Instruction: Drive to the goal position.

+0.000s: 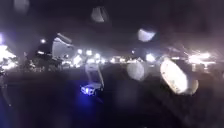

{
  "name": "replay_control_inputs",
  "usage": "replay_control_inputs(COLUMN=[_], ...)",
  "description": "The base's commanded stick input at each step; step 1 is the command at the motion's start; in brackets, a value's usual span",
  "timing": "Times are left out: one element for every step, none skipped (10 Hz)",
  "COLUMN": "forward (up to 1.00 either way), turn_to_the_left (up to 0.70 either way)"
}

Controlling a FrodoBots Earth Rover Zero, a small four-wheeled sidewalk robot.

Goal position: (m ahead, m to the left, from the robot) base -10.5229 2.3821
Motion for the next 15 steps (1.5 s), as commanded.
replay_control_inputs(forward=[0.0, 0.0, 0.0, 0.0, 0.0, 0.0, 0.0, 0.0, 0.0, 0.0, 0.0, 0.0, 0.0, 0.0, 0.0], turn_to_the_left=[0.0, 0.0, 0.0, 0.0, 0.03, 0.13, 0.36, 0.7, 0.7, 0.5, 0.01, 0.05, 0.0, 0.03, 0.5])
